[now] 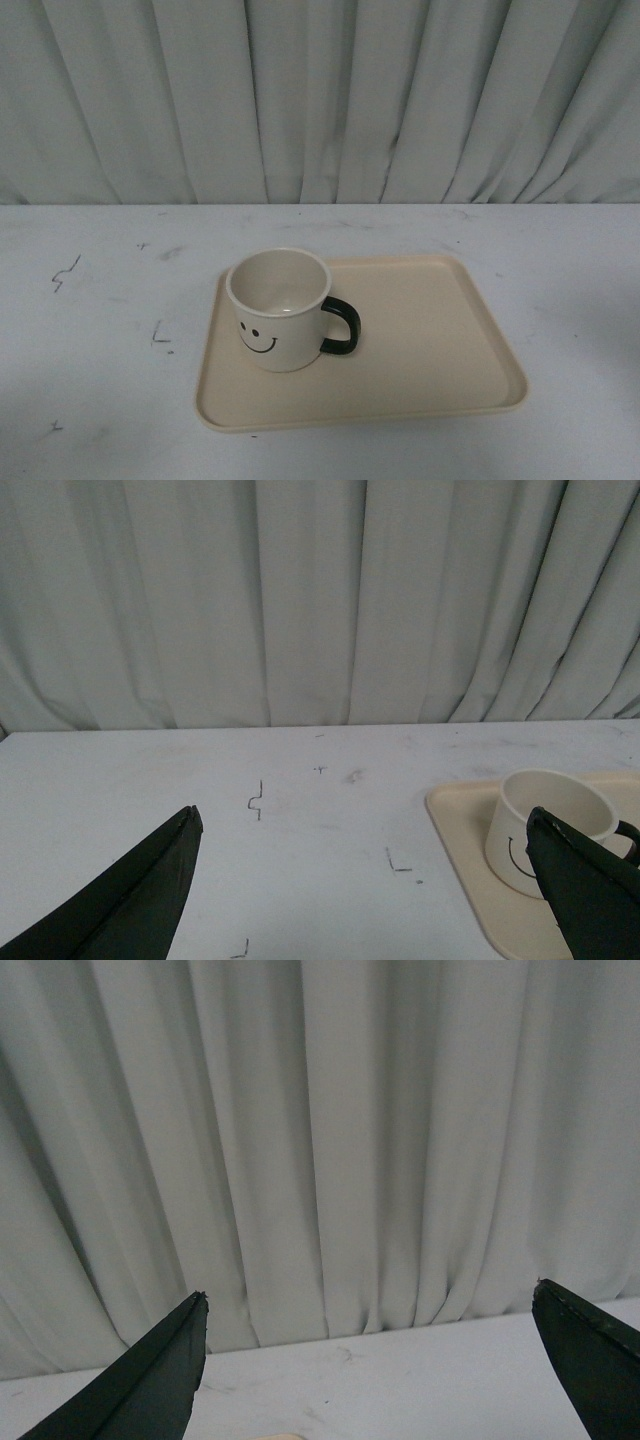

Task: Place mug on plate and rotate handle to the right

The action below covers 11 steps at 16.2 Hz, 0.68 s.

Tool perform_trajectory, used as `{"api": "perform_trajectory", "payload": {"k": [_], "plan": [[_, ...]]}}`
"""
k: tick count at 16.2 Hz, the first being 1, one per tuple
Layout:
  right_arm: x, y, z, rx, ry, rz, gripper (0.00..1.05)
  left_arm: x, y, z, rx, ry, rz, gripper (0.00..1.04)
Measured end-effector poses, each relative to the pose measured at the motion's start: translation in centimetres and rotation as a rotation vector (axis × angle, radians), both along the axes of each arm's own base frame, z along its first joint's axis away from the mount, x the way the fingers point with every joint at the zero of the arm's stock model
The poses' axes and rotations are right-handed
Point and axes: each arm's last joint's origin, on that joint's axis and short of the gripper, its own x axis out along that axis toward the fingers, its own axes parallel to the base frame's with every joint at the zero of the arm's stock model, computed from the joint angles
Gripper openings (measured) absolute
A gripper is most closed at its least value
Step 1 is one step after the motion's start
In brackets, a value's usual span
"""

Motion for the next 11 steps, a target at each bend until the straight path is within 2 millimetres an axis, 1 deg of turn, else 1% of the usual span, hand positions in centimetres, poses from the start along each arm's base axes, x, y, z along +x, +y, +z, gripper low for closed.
{"api": "perform_trajectory", "payload": {"k": [1,2,3,4,5,6,10,11], "plan": [[9.6,3.3,-3.1,0.090,0.368,0.043,0.98,0.0,0.0,0.0,0.000,0.000,0.000,0.98],[13.7,8.6,-4.8,0.079,0.571,0.113,0.98,0.0,0.0,0.0,0.000,0.000,0.000,0.98],[13.5,12.9,-7.0,0.092,0.737,0.226,0.98,0.0,0.0,0.0,0.000,0.000,0.000,0.98],[13.1,14.0,-8.3,0.093,0.803,0.251,0.98,0.0,0.0,0.0,0.000,0.000,0.000,0.98],[13.0,14.6,-9.1,0.096,0.842,0.264,0.98,0.0,0.0,0.0,0.000,0.000,0.000,0.98],[13.0,15.0,-9.5,0.101,0.861,0.281,0.98,0.0,0.0,0.0,0.000,0.000,0.000,0.98],[13.5,15.4,-9.8,0.126,0.872,0.295,0.98,0.0,0.0,0.0,0.000,0.000,0.000,0.98],[13.5,15.6,-10.3,0.129,0.888,0.302,0.98,0.0,0.0,0.0,0.000,0.000,0.000,0.98]]}}
